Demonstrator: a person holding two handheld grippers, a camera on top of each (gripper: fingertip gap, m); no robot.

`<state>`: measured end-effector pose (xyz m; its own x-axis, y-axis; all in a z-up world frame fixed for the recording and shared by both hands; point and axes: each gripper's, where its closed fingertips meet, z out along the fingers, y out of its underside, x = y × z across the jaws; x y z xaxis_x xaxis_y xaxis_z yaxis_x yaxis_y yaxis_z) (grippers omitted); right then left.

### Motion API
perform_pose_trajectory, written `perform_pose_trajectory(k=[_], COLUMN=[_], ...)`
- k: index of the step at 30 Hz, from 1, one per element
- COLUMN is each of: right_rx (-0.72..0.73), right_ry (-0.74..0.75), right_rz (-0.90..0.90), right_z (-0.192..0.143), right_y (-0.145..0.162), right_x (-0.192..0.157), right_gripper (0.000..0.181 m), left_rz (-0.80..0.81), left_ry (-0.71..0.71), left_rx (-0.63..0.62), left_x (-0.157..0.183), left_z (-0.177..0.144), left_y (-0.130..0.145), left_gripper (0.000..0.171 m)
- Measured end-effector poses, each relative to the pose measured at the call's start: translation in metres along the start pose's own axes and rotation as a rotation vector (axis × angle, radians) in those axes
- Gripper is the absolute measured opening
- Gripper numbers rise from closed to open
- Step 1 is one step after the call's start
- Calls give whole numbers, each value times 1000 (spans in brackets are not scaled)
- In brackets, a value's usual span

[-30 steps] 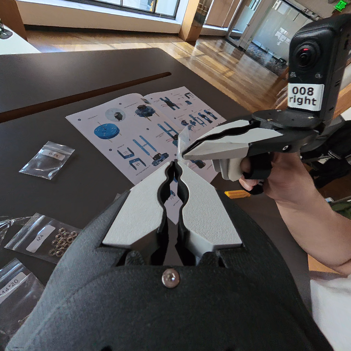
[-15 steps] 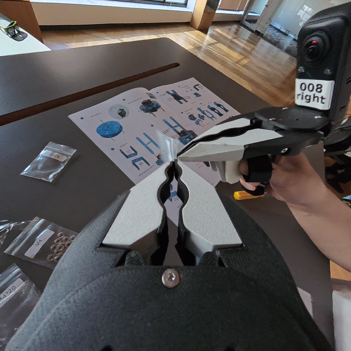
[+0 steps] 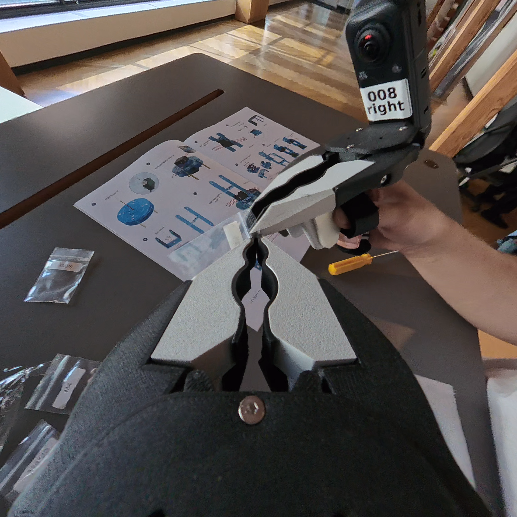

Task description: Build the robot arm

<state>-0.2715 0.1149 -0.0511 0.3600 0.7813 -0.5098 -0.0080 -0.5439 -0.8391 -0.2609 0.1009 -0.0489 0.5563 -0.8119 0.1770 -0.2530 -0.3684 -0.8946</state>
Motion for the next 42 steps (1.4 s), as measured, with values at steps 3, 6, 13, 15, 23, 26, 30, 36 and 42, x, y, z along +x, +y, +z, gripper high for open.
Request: perform_pose_trajectory(k=[3,6,13,15,23,26,30,36,42], right_rx=[1,26,15,30,102,113,115,118,96], right_ry=[-19,-94,-163,-197,-70,-59,-55,-77,-111], right_rz=[-14,45,15,16,-69,-64,-49,-56,-54], right_z=[-1,-5,-7,-8,-9,-10,-8,-10,-9], right_y=[0,-4,-4,-6,-19,-21,-20,-22,-18], right_x=[-2,-7,-18,-23,-25,-28,-28,-31,-33], right_gripper=[8,11,6,0,0,0,0,0,0], left_rz=[28,20,73,79,56,77,123,168,68], left_ry=[2,40,65,73,1,32,2,-6,104], left_rx=[-3,14,6,14,110,110,102,79,63], left_x=[2,7,13,13,0,9,12,12,14], left_z=[-2,-6,-11,-12,-17,-16,-13,-15,-16], left_y=[-1,-6,-8,-10,-22,-23,-24,-21,-17], left_gripper=[0,0,0,0,27,32,32,7,3])
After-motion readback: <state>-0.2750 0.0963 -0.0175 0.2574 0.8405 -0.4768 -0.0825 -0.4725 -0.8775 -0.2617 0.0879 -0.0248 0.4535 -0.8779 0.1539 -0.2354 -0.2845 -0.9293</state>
